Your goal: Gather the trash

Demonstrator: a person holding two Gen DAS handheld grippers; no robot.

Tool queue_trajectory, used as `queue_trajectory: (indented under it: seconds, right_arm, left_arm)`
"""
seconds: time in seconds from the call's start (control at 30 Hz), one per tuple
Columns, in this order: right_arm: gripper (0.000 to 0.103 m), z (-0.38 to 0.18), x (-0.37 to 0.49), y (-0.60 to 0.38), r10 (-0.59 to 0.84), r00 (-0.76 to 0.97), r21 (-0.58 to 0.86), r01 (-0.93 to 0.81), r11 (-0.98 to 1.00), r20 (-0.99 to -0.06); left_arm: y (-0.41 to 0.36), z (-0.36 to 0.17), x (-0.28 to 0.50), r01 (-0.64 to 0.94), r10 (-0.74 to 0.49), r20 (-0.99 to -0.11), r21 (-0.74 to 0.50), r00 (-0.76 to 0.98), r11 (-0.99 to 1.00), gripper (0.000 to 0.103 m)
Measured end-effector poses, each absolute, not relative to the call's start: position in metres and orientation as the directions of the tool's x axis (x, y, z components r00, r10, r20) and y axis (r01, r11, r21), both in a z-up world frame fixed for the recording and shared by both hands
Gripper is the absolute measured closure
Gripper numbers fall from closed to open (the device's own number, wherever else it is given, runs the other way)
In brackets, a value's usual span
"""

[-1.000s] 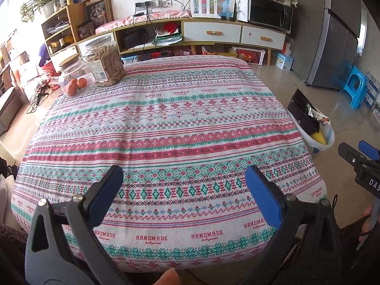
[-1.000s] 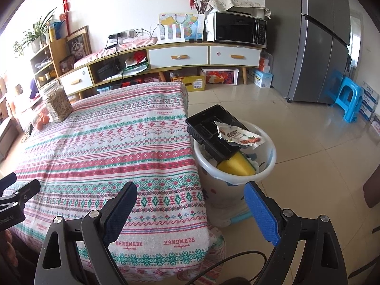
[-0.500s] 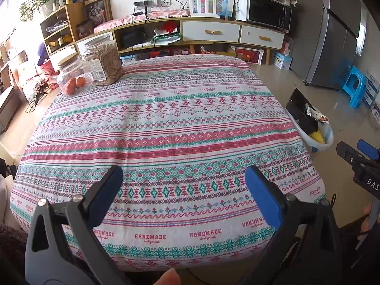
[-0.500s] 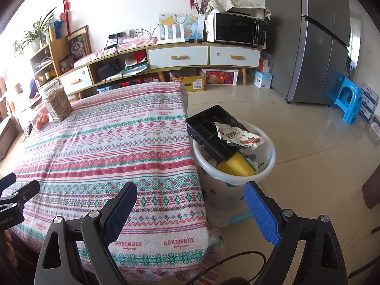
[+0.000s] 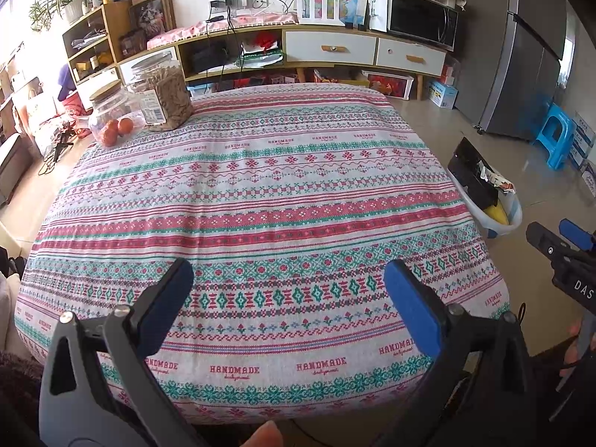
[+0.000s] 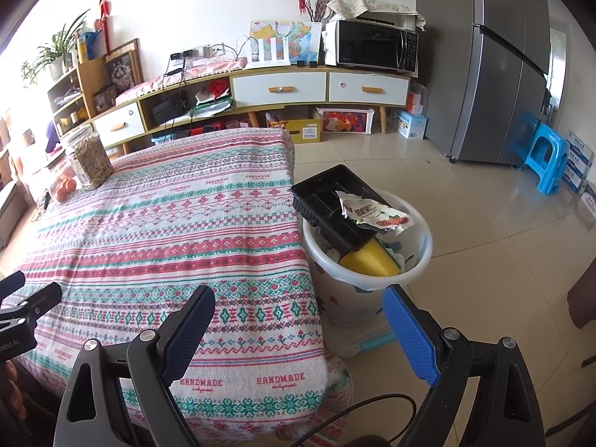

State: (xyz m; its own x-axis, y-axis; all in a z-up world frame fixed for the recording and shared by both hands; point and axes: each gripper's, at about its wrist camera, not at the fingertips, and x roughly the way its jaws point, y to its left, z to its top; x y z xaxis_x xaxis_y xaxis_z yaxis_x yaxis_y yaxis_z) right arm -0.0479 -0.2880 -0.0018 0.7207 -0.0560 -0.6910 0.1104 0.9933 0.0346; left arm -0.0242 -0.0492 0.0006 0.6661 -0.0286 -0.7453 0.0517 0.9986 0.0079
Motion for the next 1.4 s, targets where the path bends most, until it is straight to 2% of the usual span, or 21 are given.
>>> queue_trajectory:
  seconds: [1.4]
  right_arm:
    - [0.01,-0.0007,-0.0489,-0.29,-0.057,0.724,0.029,0.105,0.994,-0.688]
  left_arm:
    - [-0.0494,-0.0014,-0.0254,0.035,-0.025,-0.755,-0.003,0.655,0.999,0.001]
